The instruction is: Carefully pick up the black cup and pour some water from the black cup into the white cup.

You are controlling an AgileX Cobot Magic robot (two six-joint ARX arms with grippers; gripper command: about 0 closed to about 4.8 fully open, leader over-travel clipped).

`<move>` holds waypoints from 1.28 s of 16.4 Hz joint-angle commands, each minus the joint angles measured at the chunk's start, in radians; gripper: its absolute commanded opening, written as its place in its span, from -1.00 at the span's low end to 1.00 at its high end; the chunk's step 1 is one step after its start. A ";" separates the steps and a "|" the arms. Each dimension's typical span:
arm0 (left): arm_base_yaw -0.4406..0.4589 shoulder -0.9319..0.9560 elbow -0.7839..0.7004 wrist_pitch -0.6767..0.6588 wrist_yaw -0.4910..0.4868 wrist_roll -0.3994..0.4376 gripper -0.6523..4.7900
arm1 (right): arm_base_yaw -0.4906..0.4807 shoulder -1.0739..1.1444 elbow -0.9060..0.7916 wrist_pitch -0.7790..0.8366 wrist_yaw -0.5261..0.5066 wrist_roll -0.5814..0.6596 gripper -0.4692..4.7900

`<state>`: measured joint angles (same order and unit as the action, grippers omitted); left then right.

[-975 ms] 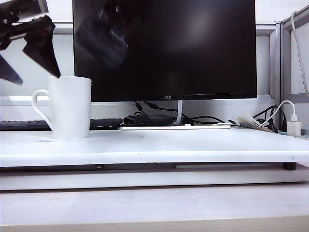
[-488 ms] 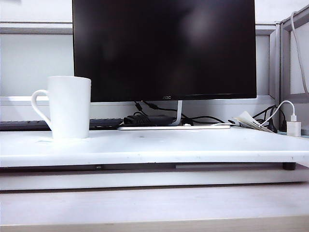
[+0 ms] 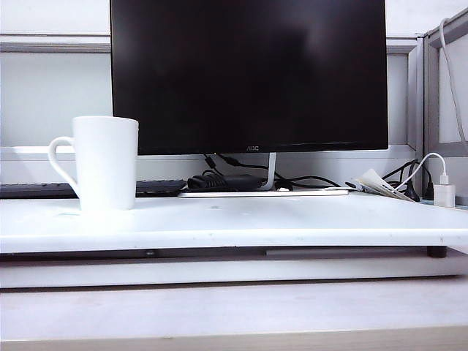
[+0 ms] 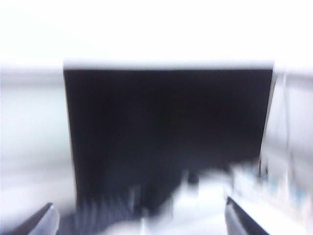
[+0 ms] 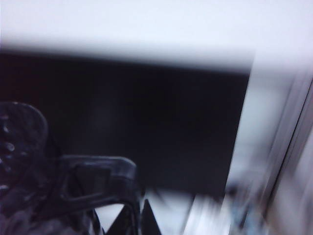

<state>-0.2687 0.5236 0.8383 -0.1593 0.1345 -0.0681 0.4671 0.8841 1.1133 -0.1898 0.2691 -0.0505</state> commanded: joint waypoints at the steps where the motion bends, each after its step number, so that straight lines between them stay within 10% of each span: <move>1: 0.001 -0.011 -0.017 -0.081 0.027 0.001 1.00 | 0.001 0.011 -0.186 0.162 0.001 0.029 -0.85; 12: 0.001 -0.011 -0.045 -0.230 0.027 0.006 1.00 | 0.001 0.620 -0.211 0.415 -0.187 0.161 -0.85; 21: 0.001 -0.010 -0.049 -0.237 0.026 0.007 1.00 | 0.001 0.668 -0.212 0.268 -0.289 0.240 -0.85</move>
<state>-0.2687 0.5137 0.7883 -0.4061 0.1566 -0.0643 0.4671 1.5558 0.9031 0.0929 -0.0219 0.1696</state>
